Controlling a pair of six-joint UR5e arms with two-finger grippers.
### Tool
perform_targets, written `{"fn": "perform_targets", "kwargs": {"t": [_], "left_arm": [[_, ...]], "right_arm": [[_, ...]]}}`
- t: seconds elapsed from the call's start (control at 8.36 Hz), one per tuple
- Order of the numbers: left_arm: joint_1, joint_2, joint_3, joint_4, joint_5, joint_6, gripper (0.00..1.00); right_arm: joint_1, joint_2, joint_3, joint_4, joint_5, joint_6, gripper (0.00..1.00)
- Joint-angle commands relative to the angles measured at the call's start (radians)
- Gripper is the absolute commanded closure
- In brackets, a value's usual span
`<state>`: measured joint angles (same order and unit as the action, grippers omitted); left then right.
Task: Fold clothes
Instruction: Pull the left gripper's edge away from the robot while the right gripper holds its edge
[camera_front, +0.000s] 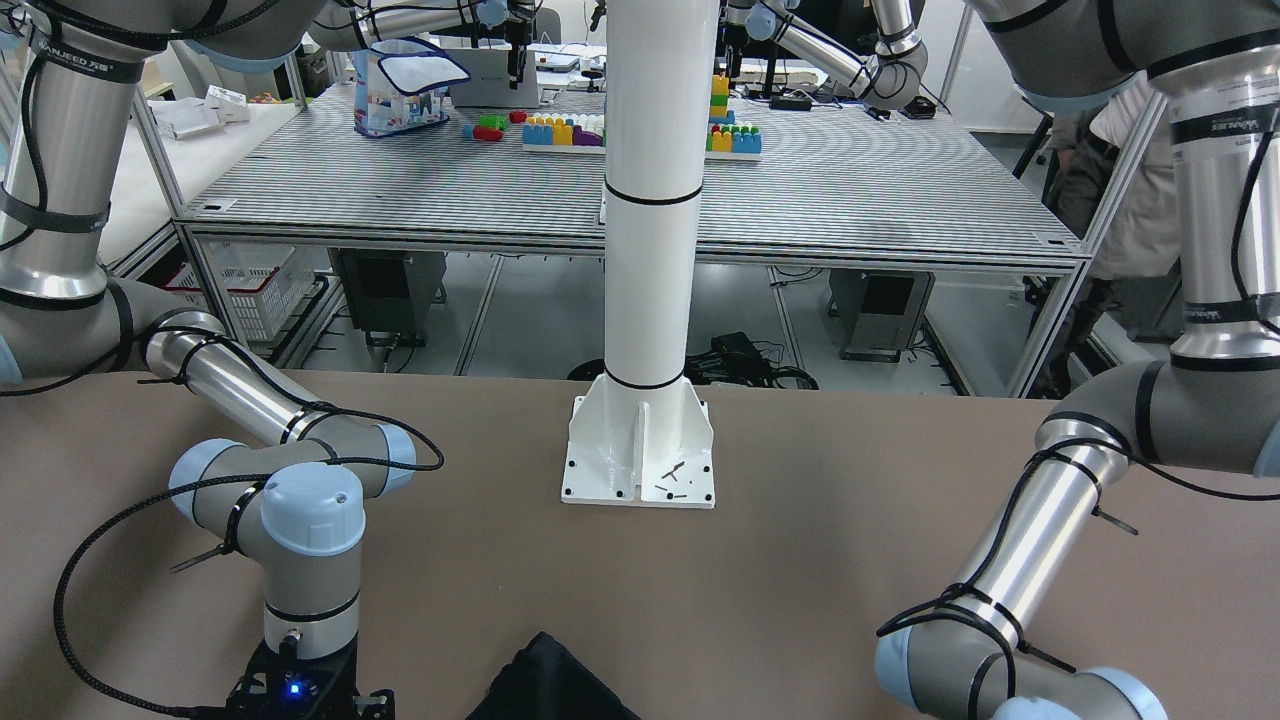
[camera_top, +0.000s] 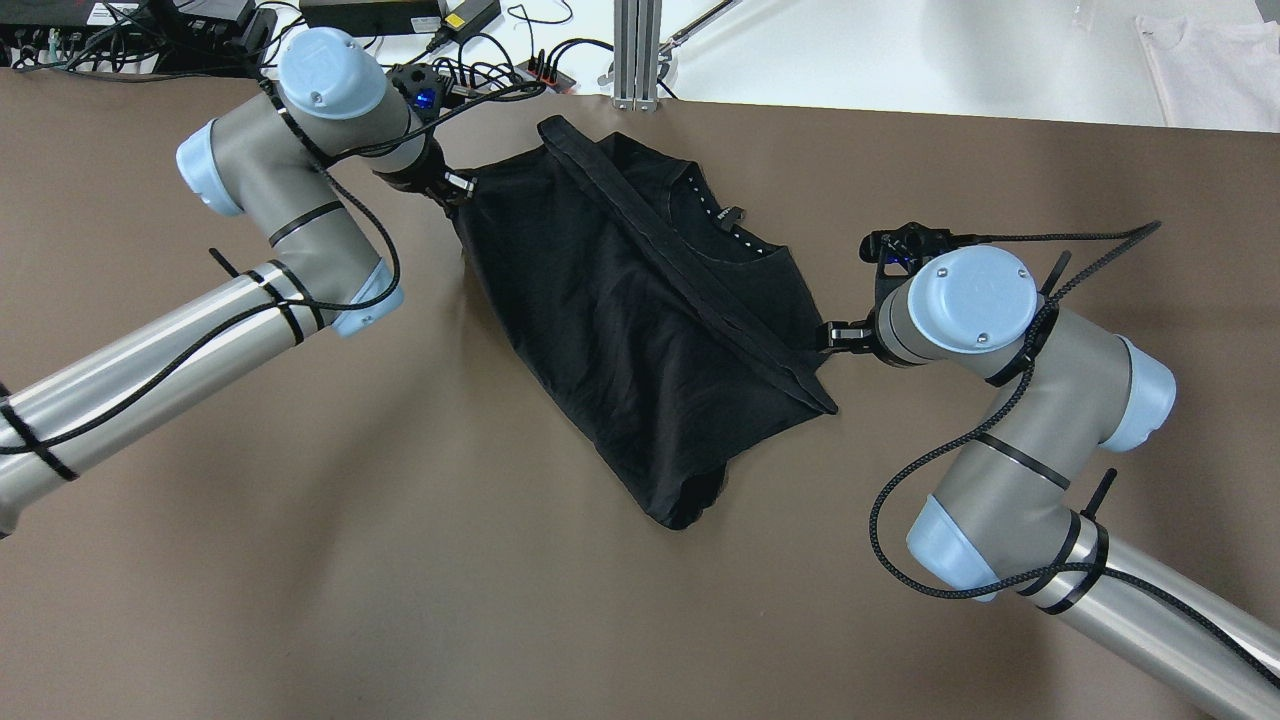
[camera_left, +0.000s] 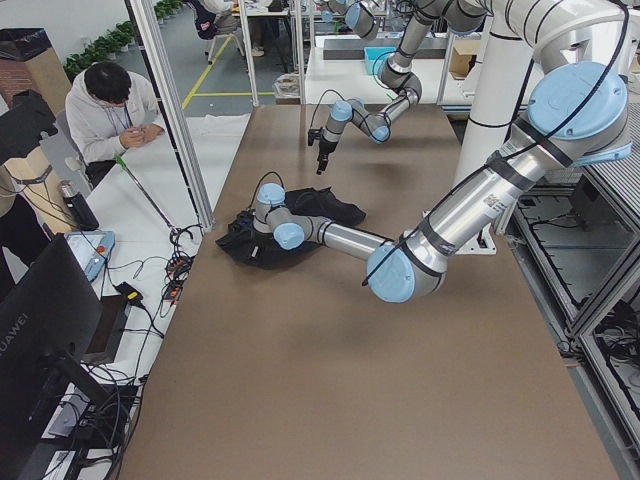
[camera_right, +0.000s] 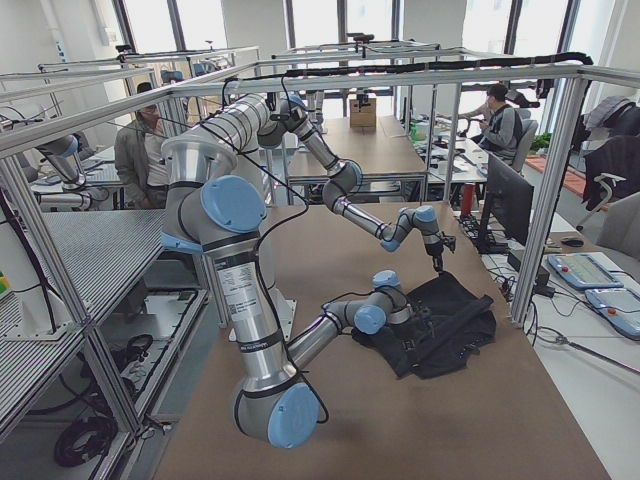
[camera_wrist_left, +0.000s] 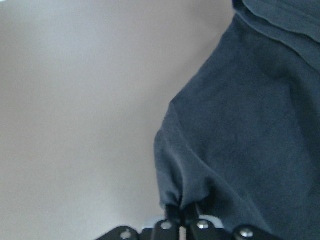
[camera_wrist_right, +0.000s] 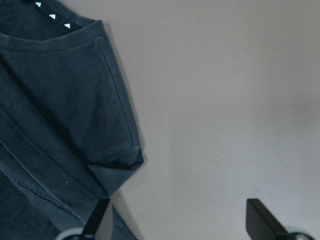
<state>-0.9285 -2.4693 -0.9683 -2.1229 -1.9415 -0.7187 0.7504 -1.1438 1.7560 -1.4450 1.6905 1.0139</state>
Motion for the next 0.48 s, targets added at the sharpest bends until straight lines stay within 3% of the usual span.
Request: {"fn": "perform_targets", "kwargs": {"t": [0.0, 0.12, 0.24, 0.36], "left_arm": [[-0.006, -0.208, 0.269, -0.009, 0.058, 0.004, 1.0], [-0.007, -0.223, 0.284, -0.012, 0.059, 0.005, 1.0], [-0.01, -0.221, 0.284, -0.034, 0.059, 0.028, 0.82], [-0.019, -0.208, 0.263, -0.058, 0.058, 0.082, 0.01]], "right_arm": [[0.0, 0.001, 0.003, 0.0, 0.0, 0.0, 0.06], [0.0, 0.003, 0.007, 0.0, 0.0, 0.003, 0.06], [-0.002, 0.009, 0.004, -0.001, 0.0, 0.014, 0.06], [-0.005, 0.012, 0.0, -0.001, -0.002, 0.015, 0.06]]}}
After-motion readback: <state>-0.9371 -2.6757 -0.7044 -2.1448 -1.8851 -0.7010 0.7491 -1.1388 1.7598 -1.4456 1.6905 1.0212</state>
